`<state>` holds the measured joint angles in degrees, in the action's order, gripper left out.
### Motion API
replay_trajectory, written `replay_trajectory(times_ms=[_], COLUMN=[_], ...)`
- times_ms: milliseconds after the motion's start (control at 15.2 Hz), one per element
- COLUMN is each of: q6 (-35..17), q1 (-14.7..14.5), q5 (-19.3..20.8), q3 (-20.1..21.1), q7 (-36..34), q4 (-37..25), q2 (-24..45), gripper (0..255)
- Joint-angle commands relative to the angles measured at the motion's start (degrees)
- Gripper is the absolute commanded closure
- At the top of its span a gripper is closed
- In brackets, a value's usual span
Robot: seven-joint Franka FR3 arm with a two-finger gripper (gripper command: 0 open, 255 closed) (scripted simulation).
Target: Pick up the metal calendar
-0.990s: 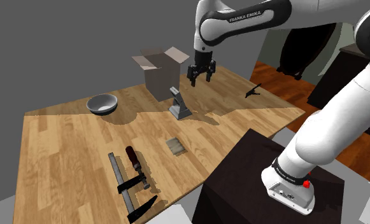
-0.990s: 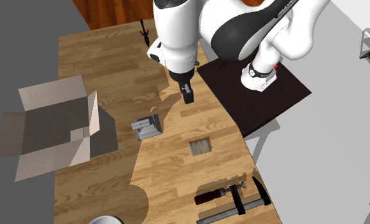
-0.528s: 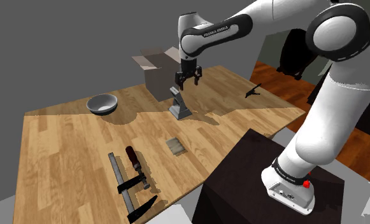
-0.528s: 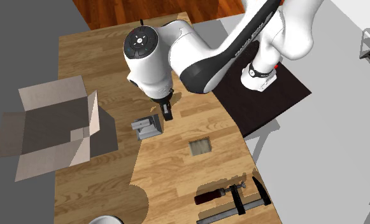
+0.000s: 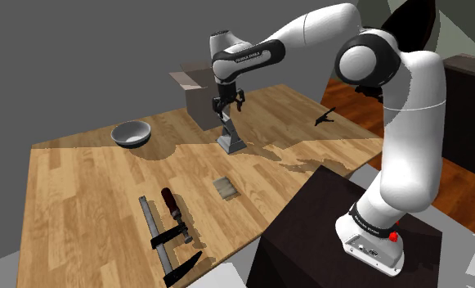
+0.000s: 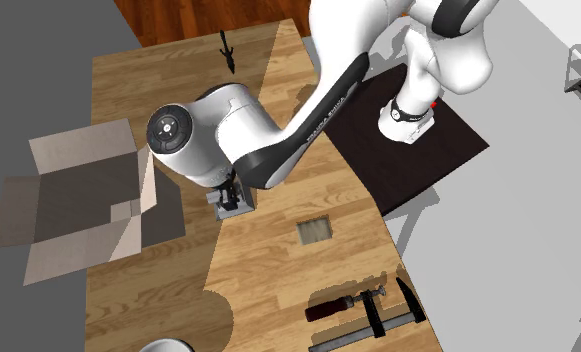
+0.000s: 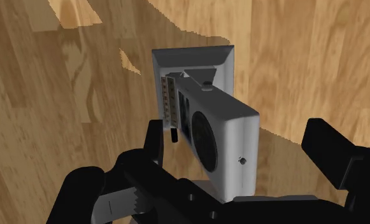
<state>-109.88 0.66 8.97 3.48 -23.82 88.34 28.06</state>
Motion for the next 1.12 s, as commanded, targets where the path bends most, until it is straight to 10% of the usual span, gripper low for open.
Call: replay_trajectory(times_ms=[0, 528, 594, 1056], q6=[-0.2, -4.1, -4.1, -4.2], q1=[-0.3, -0.3, -0.3, -0.3], q5=[0.5, 0.8, 0.8, 0.8], q3=[-0.2, -0.4, -0.4, -0.4], q7=[-0.6, -1.2, -1.2, -1.2], q4=[-2.2, -0.2, -0.1, 0.0], q2=[2.7, 4.7, 4.5, 4.4], gripper=[0, 0, 255, 255])
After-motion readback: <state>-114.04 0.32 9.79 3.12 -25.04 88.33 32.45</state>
